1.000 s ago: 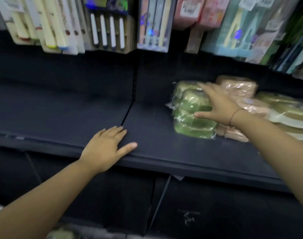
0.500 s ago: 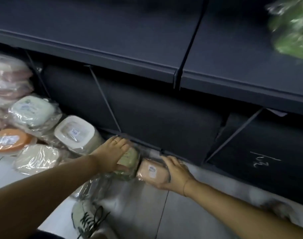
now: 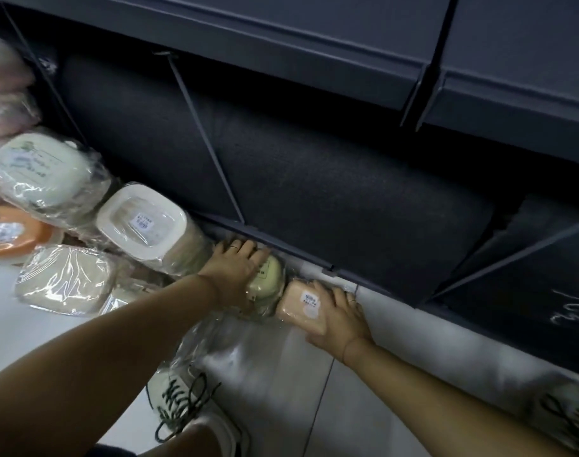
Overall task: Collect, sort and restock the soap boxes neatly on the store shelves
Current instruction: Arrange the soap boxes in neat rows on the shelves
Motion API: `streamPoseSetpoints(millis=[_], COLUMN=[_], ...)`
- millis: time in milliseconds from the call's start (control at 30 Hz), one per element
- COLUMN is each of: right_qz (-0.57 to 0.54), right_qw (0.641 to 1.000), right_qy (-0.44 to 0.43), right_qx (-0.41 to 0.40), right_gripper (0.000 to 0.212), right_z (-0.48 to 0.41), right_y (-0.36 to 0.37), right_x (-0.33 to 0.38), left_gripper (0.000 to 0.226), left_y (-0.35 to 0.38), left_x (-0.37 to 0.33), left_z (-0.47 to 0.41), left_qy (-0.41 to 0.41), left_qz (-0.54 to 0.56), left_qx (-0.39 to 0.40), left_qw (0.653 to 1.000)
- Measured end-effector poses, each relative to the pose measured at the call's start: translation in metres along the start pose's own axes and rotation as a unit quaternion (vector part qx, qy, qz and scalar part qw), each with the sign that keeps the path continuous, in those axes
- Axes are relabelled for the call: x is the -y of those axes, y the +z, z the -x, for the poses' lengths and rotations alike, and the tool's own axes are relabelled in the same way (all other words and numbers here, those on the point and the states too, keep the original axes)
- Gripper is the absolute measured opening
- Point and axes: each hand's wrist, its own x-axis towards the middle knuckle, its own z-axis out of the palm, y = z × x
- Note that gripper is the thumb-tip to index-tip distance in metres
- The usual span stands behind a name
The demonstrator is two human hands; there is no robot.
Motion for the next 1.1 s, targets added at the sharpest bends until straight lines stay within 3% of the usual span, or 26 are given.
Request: streamPoseSetpoints(millis=[100, 200, 300, 400, 633, 767, 833, 933, 1000, 1100], right_qz=[0.002, 0.016, 0.046, 0.038, -0.024, -0.039, -0.022, 0.011, 0.032, 0.073], right_qw=[1.0, 0.998, 0.992, 0.991, 0.991, 0.974, 0.954, 0.944, 0.946, 0.937], right_qy=[-0.007, -0.037, -0.074, -0.092, -0.128, -0.086, -0.037, 0.031, 0.054, 0.078], right_qx=[-0.004, 0.044, 0.092, 0.087, -0.03, -0.206, -0.296, -0.327, -0.319, -0.333], right_gripper=[0.103, 0.102, 0.106, 0.094, 0.088, 0.09, 0.098, 0.112, 0.103, 0.074], right_z=[0.012, 0.041, 0.084, 0.135, 0.252, 0.303, 0.306, 0.286, 0.265, 0.245], right_y=[-0.027, -0.07, -0.124, -0.191, -0.343, -0.406, -0.424, -0.434, -0.432, -0.427], right_x=[-0.006, -0.014, -0.024, -0.038, -0.082, -0.123, -0.152, -0.194, -0.218, -0.236], left_gripper=[0.115, 0.115, 0.12, 0.121, 0.12, 0.121, 0.123, 0.125, 0.123, 0.12], left_y=[-0.015, -0.04, -0.078, -0.129, -0.247, -0.304, -0.327, -0.35, -0.356, -0.36], left_x=[-0.01, -0.021, -0.038, -0.058, -0.107, -0.126, -0.136, -0.151, -0.159, -0.167], left_z=[0.012, 0.033, 0.064, 0.101, 0.158, 0.163, 0.154, 0.129, 0.111, 0.089], left_qy=[0.008, 0.039, 0.087, 0.143, 0.222, 0.239, 0.233, 0.226, 0.214, 0.201], left_qz=[0.014, 0.005, 0.011, 0.045, 0.126, 0.157, 0.15, 0.156, 0.145, 0.139], left_qx=[-0.006, -0.026, -0.074, -0.135, -0.301, -0.386, -0.403, -0.397, -0.395, -0.389], left_qw=[1.0, 0.999, 0.993, 0.979, 0.919, 0.877, 0.872, 0.876, 0.882, 0.888])
